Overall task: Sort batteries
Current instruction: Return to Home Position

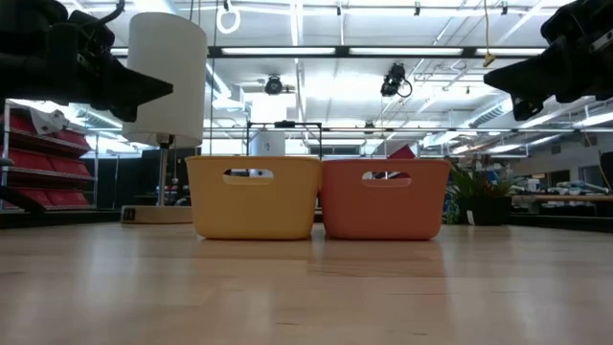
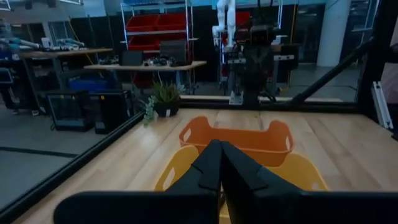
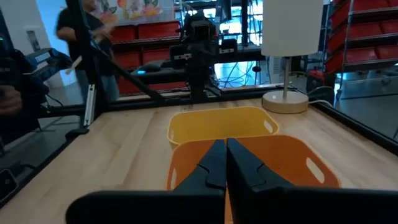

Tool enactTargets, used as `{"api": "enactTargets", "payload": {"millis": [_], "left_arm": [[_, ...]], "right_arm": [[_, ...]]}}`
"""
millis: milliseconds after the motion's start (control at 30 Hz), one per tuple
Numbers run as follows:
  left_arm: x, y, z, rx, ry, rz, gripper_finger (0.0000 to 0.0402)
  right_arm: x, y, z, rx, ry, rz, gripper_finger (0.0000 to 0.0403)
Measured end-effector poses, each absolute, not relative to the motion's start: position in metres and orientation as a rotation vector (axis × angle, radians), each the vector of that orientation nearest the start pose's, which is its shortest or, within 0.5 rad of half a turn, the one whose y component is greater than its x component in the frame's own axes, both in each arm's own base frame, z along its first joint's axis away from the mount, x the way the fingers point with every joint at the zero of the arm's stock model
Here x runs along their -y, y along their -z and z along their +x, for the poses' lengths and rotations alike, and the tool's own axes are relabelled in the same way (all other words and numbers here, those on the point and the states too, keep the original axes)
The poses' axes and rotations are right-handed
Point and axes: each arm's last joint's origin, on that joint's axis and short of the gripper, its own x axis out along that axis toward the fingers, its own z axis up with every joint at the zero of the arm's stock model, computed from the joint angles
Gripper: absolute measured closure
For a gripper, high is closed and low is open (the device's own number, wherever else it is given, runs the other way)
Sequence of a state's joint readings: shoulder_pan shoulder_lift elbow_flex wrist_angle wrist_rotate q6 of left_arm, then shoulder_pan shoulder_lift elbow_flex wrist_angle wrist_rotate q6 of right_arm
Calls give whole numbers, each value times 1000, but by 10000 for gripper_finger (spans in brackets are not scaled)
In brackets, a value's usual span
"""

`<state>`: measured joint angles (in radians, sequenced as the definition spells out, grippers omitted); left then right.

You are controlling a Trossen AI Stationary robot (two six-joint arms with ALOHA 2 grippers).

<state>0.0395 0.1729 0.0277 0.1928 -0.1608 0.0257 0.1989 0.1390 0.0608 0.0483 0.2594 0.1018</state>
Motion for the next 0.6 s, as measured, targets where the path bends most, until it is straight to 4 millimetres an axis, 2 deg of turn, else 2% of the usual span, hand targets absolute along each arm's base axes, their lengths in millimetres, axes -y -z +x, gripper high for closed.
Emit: {"api": "enactTargets", "payload": {"millis": [200, 367, 600], "left_arm": [[-10, -172, 102, 1, -230, 18, 384], [-9, -176, 98, 51, -218, 17, 384], [-8, -172, 95, 19, -170, 5, 384]], "right_arm": [[-14, -164, 104, -30, 43, 105, 403], [-14, -164, 105, -23, 43, 110, 403], [-14, -166, 105, -11, 42, 123, 403]]}}
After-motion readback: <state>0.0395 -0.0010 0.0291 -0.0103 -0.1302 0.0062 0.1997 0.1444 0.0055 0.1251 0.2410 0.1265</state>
